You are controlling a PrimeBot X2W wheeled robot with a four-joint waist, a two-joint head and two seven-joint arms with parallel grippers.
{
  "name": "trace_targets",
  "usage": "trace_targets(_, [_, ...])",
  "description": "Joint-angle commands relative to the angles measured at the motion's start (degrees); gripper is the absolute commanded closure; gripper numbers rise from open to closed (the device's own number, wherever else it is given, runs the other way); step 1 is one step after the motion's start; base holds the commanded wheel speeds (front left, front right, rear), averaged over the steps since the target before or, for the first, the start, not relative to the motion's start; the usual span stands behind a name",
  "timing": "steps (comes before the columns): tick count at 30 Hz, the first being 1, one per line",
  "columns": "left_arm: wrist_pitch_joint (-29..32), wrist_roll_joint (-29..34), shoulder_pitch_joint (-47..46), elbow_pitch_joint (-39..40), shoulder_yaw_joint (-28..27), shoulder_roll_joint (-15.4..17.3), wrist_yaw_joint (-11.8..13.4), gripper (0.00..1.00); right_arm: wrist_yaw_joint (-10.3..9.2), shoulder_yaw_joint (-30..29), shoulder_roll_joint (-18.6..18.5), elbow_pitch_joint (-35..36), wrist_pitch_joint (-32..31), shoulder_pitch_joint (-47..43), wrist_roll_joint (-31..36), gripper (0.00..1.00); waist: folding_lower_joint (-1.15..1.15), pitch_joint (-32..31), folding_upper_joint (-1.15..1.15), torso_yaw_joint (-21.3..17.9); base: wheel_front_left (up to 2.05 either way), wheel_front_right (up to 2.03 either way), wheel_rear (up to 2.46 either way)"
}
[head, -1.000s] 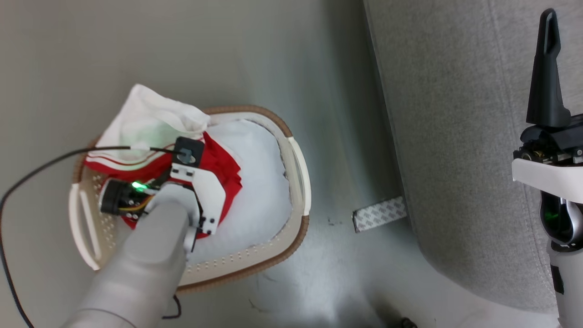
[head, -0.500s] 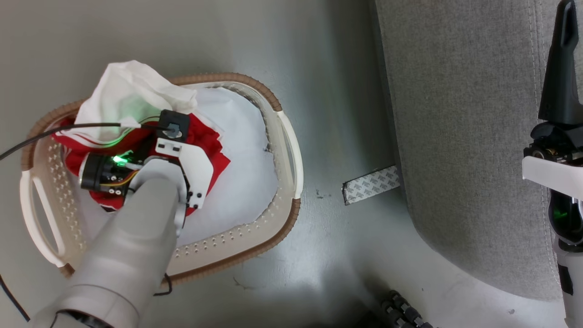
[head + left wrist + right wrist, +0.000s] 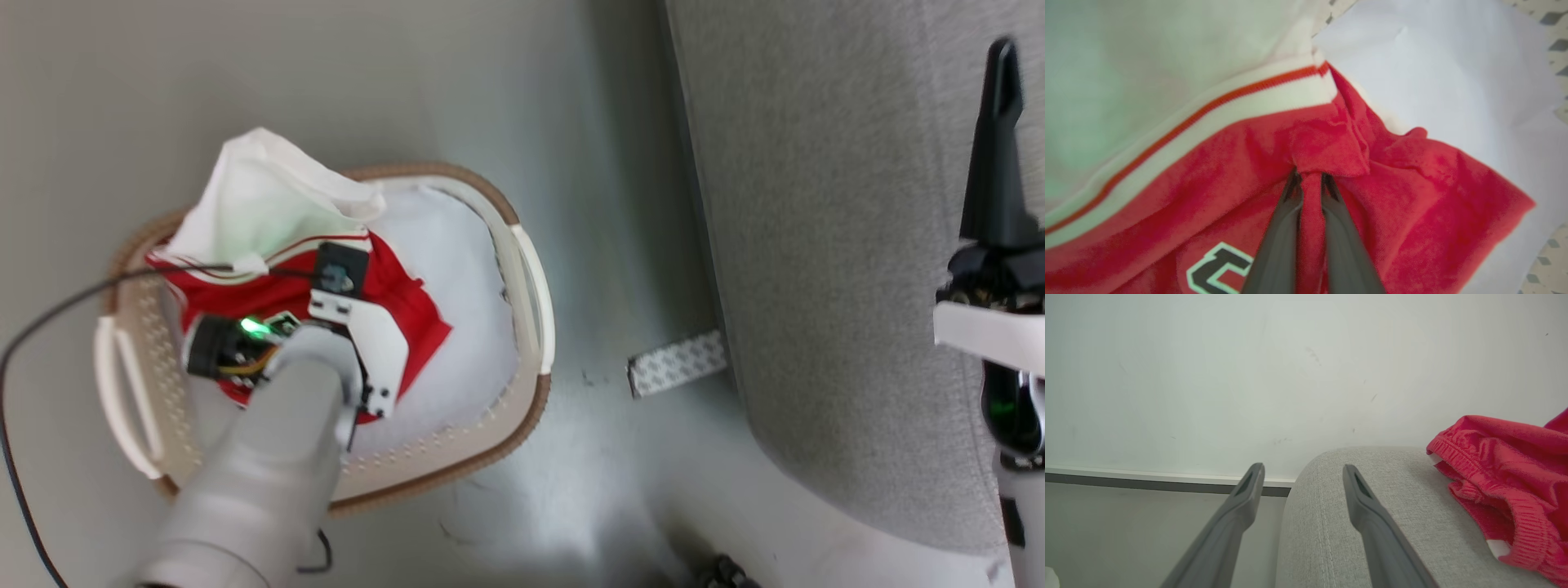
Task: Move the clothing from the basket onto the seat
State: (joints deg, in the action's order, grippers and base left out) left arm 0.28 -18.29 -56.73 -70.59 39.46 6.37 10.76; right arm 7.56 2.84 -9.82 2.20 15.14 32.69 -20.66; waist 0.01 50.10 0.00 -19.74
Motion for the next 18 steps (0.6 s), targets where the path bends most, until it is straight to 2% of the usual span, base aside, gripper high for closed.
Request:
trace_targets(1, [-2.2, -1.2, 2.2, 0.4, -0.5, -0.7, -0.3, 1.0, -0.15, -0.5, -0.5, -0.9, 0.0, -2.0, 0.8, 0.0, -0.01, -5.1, 0.0, 2.2, 0.0, 0.0, 0.0])
trace_targets(7, [-7.6, -4.7, 7.1, 2.1, -2.3, -2.3, -2.0, 1.0, -0.15, -0.6, -1.2, -2.9, 0.0, -6.7, 2.2, 0.0, -0.01, -14.9, 0.0, 5.1, 0.0, 0.0, 0.0])
trace_targets(8, [-7.6, -4.7, 7.1, 2.1, -2.3, -2.3, -2.0, 1.0, -0.15, -0.6, -1.2, -2.9, 0.0, -6.7, 2.2, 0.0, -0.01, -14.9, 0.0, 5.1, 0.0, 0.0, 0.0])
trace_targets(13, [-11.3, -6.9, 11.9, 3.9, -2.6, -3.0, -4.1, 1.0, -0.15, 0.2, -1.8, -5.2, 0.0, -12.2, 3.8, 0.0, -0.01, -24.5, 0.0, 7.4, 0.0, 0.0, 0.0])
trace_targets(18, [-13.3, -9.3, 15.5, 6.5, -3.1, -3.3, -5.0, 1.0, -0.15, 1.6, -2.1, -7.5, 0.0, -16.8, 6.3, 0.0, -0.01, -32.4, 0.0, 8.3, 0.0, 0.0, 0.0])
